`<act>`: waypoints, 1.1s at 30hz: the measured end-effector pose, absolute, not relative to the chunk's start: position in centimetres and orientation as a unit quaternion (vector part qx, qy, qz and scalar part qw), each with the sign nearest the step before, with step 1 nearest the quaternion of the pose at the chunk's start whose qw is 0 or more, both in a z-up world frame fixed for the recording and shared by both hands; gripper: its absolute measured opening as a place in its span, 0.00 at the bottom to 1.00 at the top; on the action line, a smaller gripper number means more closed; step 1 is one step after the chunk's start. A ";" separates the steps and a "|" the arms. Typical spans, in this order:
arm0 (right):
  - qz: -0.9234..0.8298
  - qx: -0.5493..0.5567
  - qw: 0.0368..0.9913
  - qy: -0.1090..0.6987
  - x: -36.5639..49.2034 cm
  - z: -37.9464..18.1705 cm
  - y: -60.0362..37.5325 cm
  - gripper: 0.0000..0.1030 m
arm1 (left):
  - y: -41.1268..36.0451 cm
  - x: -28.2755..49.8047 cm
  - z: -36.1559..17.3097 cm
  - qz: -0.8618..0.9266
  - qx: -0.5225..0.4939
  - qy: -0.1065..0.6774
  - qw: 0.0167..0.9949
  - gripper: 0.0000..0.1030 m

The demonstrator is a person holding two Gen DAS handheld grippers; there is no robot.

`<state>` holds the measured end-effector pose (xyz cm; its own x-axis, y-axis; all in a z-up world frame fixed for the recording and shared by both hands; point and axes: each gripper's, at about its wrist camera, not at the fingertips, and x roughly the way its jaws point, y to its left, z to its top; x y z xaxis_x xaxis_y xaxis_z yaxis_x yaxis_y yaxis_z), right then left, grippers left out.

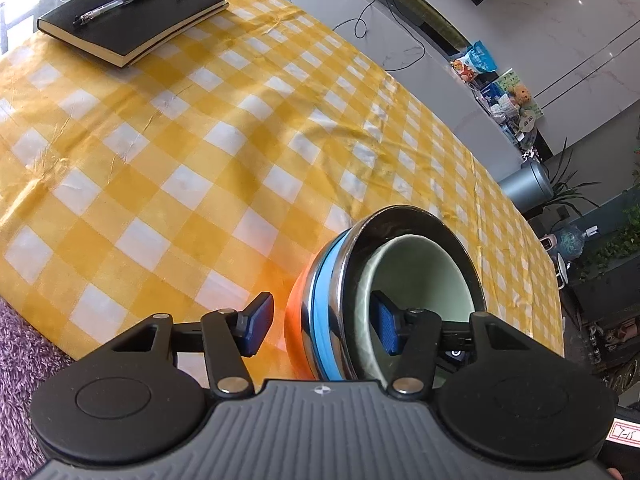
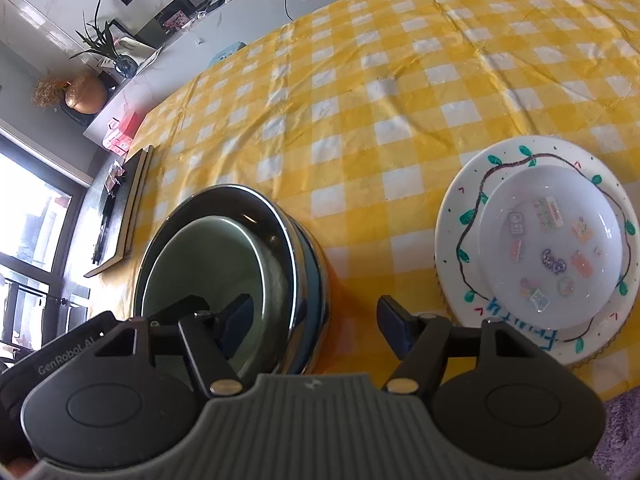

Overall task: Organize plates and bowls
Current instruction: 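Grasp the rim of the nested bowl stack with both grippers, then lift the bowl stack with both grippers and lower it onto the white bowl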

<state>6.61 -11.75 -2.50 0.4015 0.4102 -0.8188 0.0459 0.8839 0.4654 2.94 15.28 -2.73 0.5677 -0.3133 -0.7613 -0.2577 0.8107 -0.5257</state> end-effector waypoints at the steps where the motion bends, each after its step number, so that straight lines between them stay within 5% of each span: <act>1: 0.114 0.214 0.808 0.537 6.7 -2.7 -11.7 0.65 | 15.3 3.0 -2.7 -0.016 -0.306 0.467 0.830 0.57; 14: 0.135 0.264 0.775 0.559 7.5 -4.4 -12.0 0.48 | 14.5 3.8 -3.4 -0.020 -0.299 0.486 0.821 0.46; 33: 0.134 0.284 0.775 0.548 6.9 -3.5 -13.2 0.45 | 13.5 3.2 -1.7 -0.014 -0.285 0.485 0.827 0.44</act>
